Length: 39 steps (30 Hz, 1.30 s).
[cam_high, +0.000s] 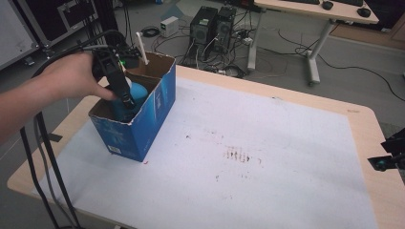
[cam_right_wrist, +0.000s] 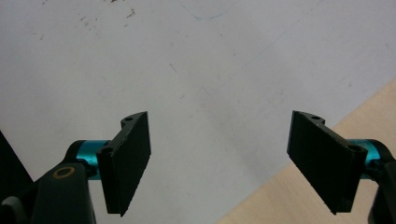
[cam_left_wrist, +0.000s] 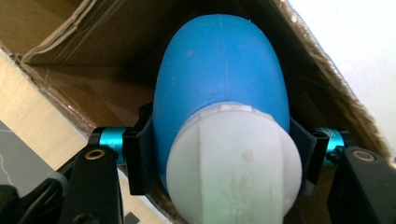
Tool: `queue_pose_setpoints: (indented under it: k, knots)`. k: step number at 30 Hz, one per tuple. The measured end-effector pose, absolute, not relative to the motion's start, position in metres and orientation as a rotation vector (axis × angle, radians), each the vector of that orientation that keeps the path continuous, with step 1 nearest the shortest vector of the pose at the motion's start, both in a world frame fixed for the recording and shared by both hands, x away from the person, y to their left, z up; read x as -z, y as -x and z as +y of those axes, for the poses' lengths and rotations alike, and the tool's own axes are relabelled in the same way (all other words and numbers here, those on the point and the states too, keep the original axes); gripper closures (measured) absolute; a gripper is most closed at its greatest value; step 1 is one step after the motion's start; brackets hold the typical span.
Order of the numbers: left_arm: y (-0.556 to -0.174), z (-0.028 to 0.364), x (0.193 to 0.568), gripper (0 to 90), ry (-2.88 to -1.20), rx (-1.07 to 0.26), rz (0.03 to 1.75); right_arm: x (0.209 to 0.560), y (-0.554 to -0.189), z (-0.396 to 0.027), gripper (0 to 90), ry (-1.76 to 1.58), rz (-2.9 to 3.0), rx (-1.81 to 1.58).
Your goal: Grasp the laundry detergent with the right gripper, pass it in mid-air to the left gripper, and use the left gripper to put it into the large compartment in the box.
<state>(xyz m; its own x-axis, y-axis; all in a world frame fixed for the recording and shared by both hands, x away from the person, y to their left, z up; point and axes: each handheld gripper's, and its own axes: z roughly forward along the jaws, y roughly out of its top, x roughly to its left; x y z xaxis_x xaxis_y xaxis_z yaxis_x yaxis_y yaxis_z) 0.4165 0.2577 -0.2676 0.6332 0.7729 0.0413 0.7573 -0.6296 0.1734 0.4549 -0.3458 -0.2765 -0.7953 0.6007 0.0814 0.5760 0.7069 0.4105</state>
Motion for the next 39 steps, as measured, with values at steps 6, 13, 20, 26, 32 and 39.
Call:
queue_pose_setpoints:
  k: [6, 13, 20, 26, 32, 39]
  knots:
    - [-0.4177, 0.2582, 0.2743, 38.1, -2.709, -0.174, 1.267, 0.2778, -0.4536, -0.3461, 21.3, -0.992, 2.846, -0.655]
    - [-0.4186, 0.2585, 0.2759, 37.9, -2.7, -0.18, 1.26, 0.2772, -0.4538, -0.3467, 21.3, -0.993, 2.838, -0.66]
    - [-0.4173, 0.2577, 0.2765, 37.6, -2.709, -0.187, 1.249, 0.278, -0.4539, -0.3454, 21.3, -0.99, 2.84, -0.658]
    - [-0.4163, 0.2578, 0.2774, 37.2, -2.705, -0.197, 1.247, 0.2775, -0.4547, -0.3469, 21.2, -1.004, 2.836, -0.689]
    - [-0.4164, 0.2569, 0.2778, 35.0, -2.706, -0.192, 1.25, 0.2755, -0.4565, -0.3496, 21.3, -1.02, 2.821, -0.732]
    - [-0.4164, 0.2562, 0.2777, 35.0, -2.708, -0.19, 1.253, 0.2746, -0.4562, -0.3496, 21.3, -1.015, 2.818, -0.738]
